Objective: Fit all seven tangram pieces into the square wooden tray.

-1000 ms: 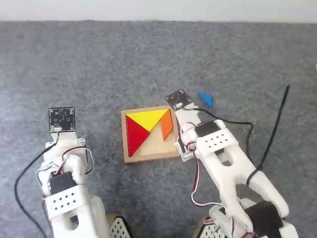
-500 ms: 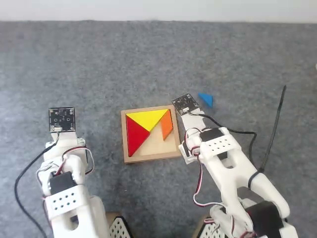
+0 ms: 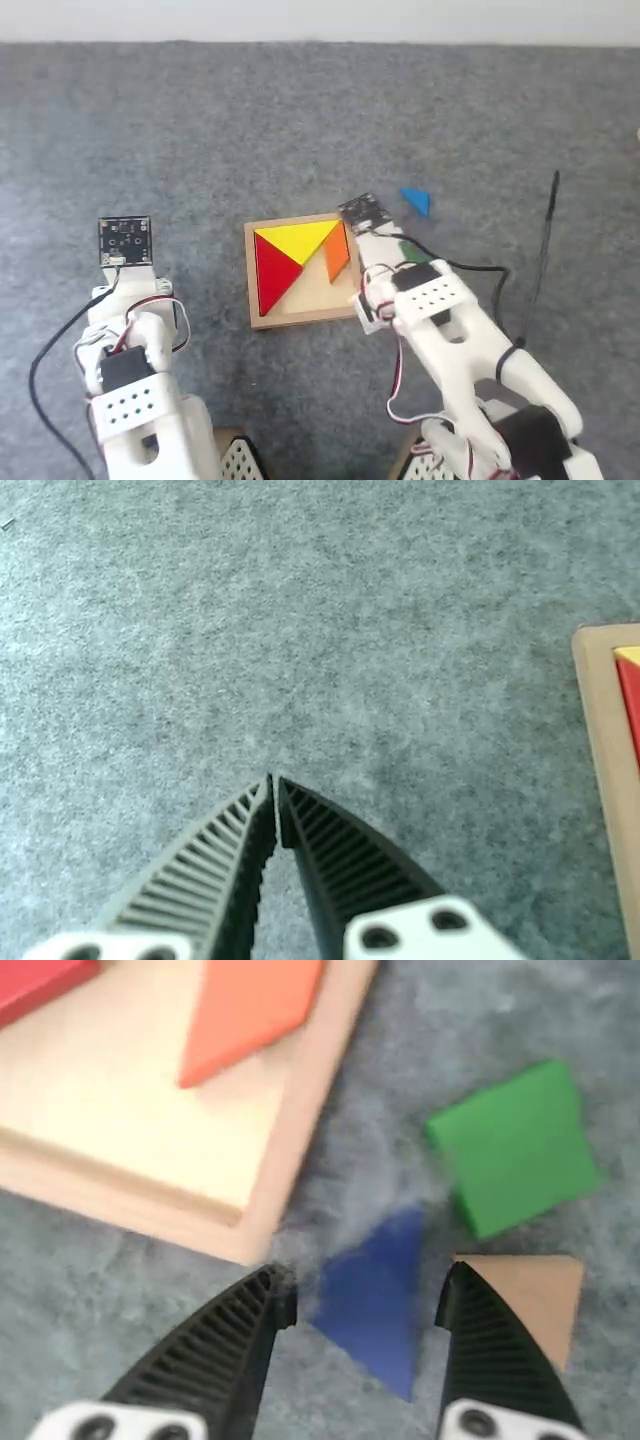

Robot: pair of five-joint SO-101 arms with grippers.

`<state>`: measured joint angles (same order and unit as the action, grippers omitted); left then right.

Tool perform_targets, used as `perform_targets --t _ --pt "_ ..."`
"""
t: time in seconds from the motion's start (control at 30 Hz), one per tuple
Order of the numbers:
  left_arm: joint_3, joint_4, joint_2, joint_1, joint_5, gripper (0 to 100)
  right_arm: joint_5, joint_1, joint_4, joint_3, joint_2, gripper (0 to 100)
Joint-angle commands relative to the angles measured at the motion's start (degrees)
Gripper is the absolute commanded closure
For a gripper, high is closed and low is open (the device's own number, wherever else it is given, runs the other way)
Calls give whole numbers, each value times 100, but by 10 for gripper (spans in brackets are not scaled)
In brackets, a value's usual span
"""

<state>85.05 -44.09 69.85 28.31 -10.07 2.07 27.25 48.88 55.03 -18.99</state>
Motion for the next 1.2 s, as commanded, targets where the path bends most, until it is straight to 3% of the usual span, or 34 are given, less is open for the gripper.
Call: perform_targets --t 0.0,0.33,0.53,0.83,1.17 --pt "-277 -18 -18 9 -62 988 -35 -136 92 -18 4 757" --pt "-277 -18 -18 18 -62 988 457 189 523 -237 -75 757" --pt "-277 -18 -18 18 -62 988 1213 -4 1982 -1547 -101 755" --pt "-268 -18 -18 18 -62 988 1284 1121 2510 -1934 -347 612" --pt "-268 -18 -18 18 -62 988 1618 -470 2193 -1336 -374 762"
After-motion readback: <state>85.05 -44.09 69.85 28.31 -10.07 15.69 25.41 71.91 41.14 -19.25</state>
